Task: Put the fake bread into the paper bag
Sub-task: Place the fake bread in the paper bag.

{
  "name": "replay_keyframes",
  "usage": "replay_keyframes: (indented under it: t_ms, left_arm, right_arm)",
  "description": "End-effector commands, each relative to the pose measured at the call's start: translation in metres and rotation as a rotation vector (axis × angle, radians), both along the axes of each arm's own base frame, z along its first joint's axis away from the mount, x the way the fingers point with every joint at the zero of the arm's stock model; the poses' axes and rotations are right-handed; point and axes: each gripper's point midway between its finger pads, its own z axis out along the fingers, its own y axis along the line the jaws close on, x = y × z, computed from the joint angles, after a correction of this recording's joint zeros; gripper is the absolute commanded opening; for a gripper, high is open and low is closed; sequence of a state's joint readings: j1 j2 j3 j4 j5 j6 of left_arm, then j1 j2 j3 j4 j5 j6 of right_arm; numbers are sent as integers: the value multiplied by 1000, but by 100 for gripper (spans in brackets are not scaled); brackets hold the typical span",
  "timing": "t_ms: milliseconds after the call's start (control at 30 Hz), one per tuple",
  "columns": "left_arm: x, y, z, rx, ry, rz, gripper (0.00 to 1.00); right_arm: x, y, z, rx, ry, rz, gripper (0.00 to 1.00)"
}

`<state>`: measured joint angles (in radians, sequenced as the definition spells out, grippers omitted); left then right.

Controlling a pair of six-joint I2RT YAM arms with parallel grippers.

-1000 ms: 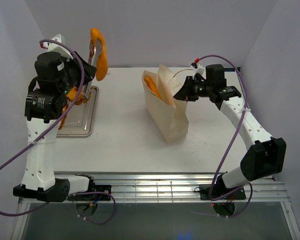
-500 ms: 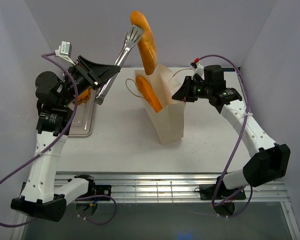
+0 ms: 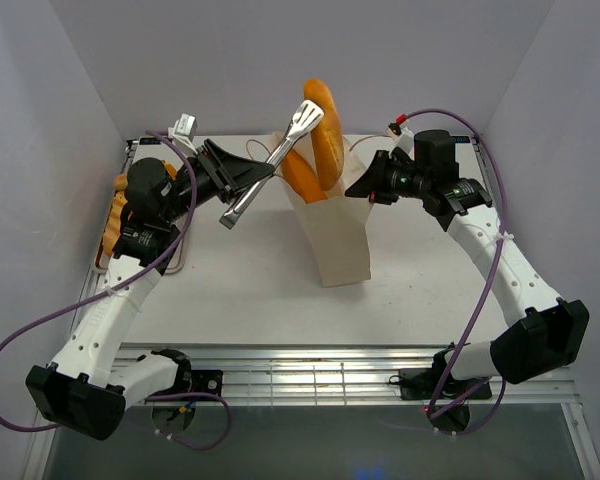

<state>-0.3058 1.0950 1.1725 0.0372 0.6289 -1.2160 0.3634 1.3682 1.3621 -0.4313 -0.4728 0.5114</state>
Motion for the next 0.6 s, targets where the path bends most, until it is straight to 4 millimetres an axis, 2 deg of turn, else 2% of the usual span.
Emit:
replay_keyframes:
  t_ms: [0, 133, 300, 567]
  left_arm:
    - [-8, 2, 1, -2, -61, 30, 0]
    - [-6, -5, -21, 23, -28, 24, 0]
    - [-3, -4, -31, 44, -21, 44, 0]
    - [-21, -20, -47, 88, -21, -60, 0]
  right_arm:
    - [-4, 4, 30, 60, -83, 9, 8]
    - [-5, 6, 28, 78, -73, 20, 8]
    - [-6, 5, 27, 74, -76, 15, 8]
    - [-2, 4, 22, 58, -75, 5, 8]
